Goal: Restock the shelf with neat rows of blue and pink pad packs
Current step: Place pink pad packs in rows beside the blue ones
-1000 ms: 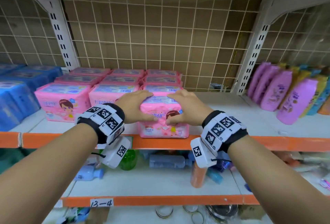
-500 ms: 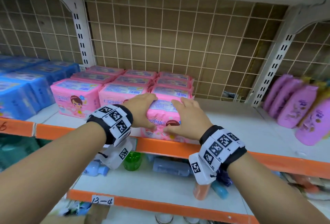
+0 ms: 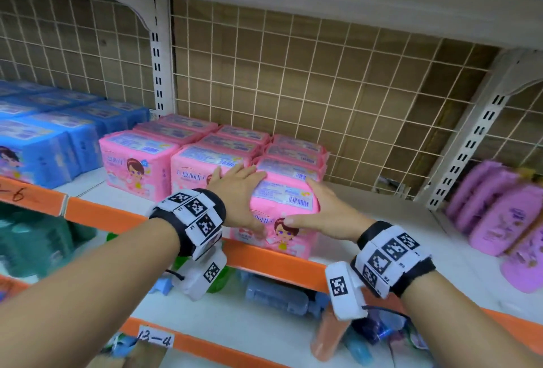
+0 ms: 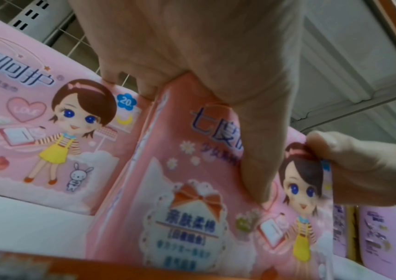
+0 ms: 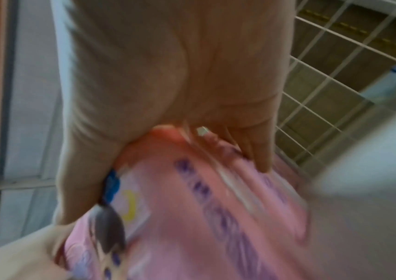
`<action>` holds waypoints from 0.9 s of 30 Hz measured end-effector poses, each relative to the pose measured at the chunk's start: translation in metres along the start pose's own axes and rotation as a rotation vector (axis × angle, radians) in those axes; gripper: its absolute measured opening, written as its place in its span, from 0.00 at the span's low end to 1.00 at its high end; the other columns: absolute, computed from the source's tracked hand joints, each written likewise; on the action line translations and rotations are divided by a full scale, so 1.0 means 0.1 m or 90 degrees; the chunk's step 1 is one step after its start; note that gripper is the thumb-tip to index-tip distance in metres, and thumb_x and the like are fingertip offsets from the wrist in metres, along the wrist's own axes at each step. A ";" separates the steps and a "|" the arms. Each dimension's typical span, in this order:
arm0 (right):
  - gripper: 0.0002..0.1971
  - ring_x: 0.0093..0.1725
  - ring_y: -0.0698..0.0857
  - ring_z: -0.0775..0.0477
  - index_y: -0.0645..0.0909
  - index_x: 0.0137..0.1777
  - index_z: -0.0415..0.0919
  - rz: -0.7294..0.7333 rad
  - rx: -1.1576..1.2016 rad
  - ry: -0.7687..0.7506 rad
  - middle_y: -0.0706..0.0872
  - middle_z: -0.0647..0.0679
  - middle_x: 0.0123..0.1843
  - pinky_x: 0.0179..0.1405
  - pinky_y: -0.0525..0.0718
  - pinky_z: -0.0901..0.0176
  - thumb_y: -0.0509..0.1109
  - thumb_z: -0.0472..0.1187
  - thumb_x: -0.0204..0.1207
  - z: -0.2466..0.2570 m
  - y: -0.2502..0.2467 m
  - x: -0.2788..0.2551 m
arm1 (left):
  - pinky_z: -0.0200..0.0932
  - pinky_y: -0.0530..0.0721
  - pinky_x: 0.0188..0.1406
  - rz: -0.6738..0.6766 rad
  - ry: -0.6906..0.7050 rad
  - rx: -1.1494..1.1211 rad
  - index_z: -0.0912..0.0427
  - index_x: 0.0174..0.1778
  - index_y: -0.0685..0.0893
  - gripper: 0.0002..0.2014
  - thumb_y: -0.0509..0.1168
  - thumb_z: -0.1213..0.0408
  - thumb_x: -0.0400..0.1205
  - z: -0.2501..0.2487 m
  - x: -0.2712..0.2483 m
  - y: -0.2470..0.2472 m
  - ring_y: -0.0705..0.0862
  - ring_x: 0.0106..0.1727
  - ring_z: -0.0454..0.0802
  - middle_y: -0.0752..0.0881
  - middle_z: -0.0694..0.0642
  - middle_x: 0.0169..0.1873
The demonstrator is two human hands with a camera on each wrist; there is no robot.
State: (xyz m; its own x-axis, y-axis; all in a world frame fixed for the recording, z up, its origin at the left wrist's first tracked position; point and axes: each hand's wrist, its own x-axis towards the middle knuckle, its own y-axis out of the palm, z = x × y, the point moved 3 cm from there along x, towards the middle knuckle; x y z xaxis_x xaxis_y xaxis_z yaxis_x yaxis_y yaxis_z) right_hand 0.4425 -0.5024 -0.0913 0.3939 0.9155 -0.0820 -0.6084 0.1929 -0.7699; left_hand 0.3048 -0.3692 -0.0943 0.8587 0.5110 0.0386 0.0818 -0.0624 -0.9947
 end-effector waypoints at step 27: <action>0.41 0.82 0.46 0.38 0.47 0.81 0.51 -0.126 -0.479 0.143 0.47 0.49 0.84 0.79 0.45 0.33 0.56 0.69 0.73 1.54 1.15 0.90 | 0.66 0.57 0.76 -0.029 -0.271 -0.017 0.53 0.81 0.49 0.54 0.46 0.20 0.66 2.15 0.02 -0.19 0.46 0.78 0.75 0.50 0.70 0.79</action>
State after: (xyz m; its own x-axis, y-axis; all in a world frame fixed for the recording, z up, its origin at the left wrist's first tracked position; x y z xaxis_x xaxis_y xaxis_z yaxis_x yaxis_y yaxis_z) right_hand 0.3017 -0.3437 -0.0902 0.6237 0.7807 0.0372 0.0827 -0.0186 -0.9964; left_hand 0.1955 -0.1825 -0.0957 0.5695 0.8213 0.0338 0.1325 -0.0511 -0.9899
